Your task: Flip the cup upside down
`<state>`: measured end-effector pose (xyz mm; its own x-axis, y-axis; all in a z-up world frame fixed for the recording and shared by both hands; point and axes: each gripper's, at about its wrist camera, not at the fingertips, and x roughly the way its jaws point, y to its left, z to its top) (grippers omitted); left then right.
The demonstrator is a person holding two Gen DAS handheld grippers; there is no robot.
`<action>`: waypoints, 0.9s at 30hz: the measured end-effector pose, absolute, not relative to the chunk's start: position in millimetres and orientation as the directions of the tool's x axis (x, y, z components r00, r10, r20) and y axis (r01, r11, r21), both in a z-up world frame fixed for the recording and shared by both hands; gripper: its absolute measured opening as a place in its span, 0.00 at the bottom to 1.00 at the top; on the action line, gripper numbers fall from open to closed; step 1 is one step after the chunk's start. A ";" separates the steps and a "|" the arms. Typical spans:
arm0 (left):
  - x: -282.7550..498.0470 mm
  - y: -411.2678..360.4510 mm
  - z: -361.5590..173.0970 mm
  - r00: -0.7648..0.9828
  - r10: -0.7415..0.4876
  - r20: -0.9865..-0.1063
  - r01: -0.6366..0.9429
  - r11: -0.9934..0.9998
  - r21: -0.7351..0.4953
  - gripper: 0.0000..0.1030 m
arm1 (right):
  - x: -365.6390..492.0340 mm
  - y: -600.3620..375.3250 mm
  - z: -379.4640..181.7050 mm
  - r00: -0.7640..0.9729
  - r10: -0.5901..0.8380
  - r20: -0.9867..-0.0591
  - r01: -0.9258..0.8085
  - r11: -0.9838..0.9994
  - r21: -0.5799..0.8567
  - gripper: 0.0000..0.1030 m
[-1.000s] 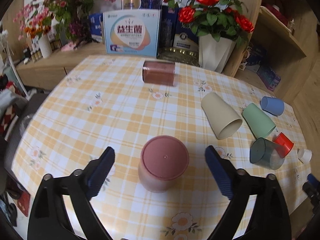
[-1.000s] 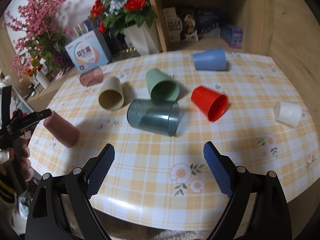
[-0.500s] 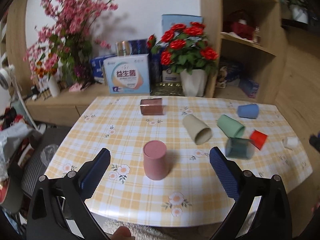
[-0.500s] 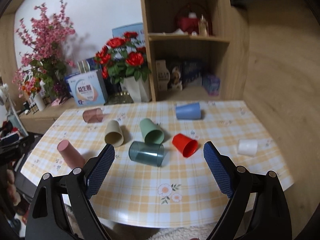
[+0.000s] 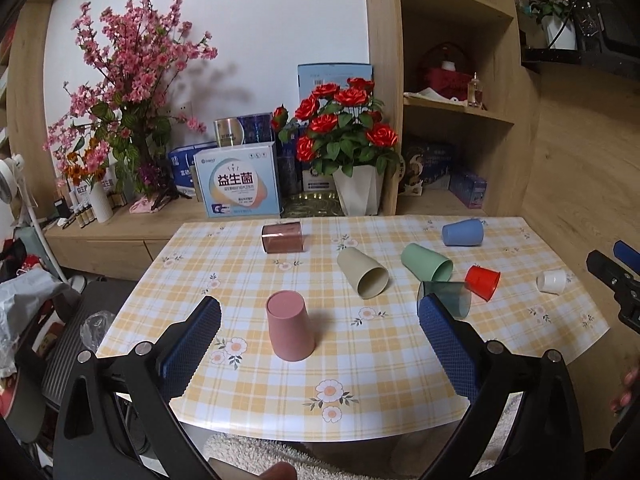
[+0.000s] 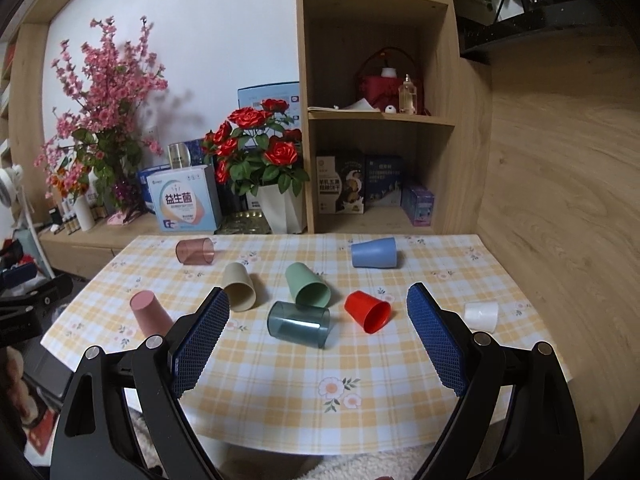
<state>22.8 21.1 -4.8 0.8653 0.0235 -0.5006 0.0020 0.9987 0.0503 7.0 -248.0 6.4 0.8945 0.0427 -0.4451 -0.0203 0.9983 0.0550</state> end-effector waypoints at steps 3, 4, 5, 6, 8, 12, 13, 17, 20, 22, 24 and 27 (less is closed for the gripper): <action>19.4 20.1 -1.7 0.872 0.022 -0.490 0.005 0.999 0.054 0.94 | 5.3 -248.0 7.4 0.899 0.039 -0.437 -0.018 0.998 0.052 0.85; 18.5 19.7 -1.0 0.874 0.021 -0.486 0.006 0.998 0.055 0.94 | 4.7 -248.2 7.5 0.900 0.038 -0.435 -0.017 0.999 0.052 0.85; 18.0 19.2 -0.5 0.875 0.021 -0.484 0.007 0.998 0.057 0.94 | 4.6 -248.3 7.6 0.900 0.038 -0.435 -0.017 0.998 0.053 0.85; 17.7 18.6 -0.2 0.875 0.022 -0.483 0.007 0.998 0.059 0.94 | 4.7 -248.5 7.5 0.900 0.038 -0.435 -0.017 0.998 0.053 0.85; 17.5 17.9 0.7 0.877 0.023 -0.480 0.006 0.998 0.060 0.94 | 4.7 -248.5 7.2 0.899 0.038 -0.437 -0.016 0.998 0.054 0.85; 16.4 16.7 3.1 0.882 0.024 -0.471 0.008 0.998 0.066 0.94 | 6.0 -248.3 6.1 0.896 0.040 -0.442 -0.017 0.998 0.054 0.85; 16.2 16.3 3.3 0.882 0.025 -0.470 0.008 0.998 0.066 0.94 | 6.3 -248.1 5.5 0.895 0.040 -0.443 -0.018 0.998 0.054 0.85; 15.7 16.2 3.4 0.882 0.027 -0.471 0.006 0.998 0.067 0.94 | 6.4 -247.1 5.0 0.895 0.041 -0.444 -0.019 0.998 0.054 0.85; 15.4 16.3 4.4 0.883 0.026 -0.469 0.007 0.998 0.068 0.94 | 6.3 -247.0 5.1 0.895 0.039 -0.444 -0.017 0.998 0.053 0.85; 15.0 16.9 5.0 0.884 0.026 -0.468 0.007 0.998 0.069 0.94 | 6.4 -246.6 4.4 0.895 0.037 -0.444 -0.015 0.998 0.053 0.85; 14.3 16.7 5.4 0.884 0.026 -0.467 0.007 0.998 0.070 0.94 | 5.7 -246.4 4.5 0.896 0.035 -0.442 -0.013 0.999 0.052 0.85; 13.6 16.6 6.1 0.883 0.023 -0.468 0.010 0.998 0.066 0.94 | 5.2 -246.3 3.8 0.896 0.036 -0.443 -0.014 0.998 0.053 0.85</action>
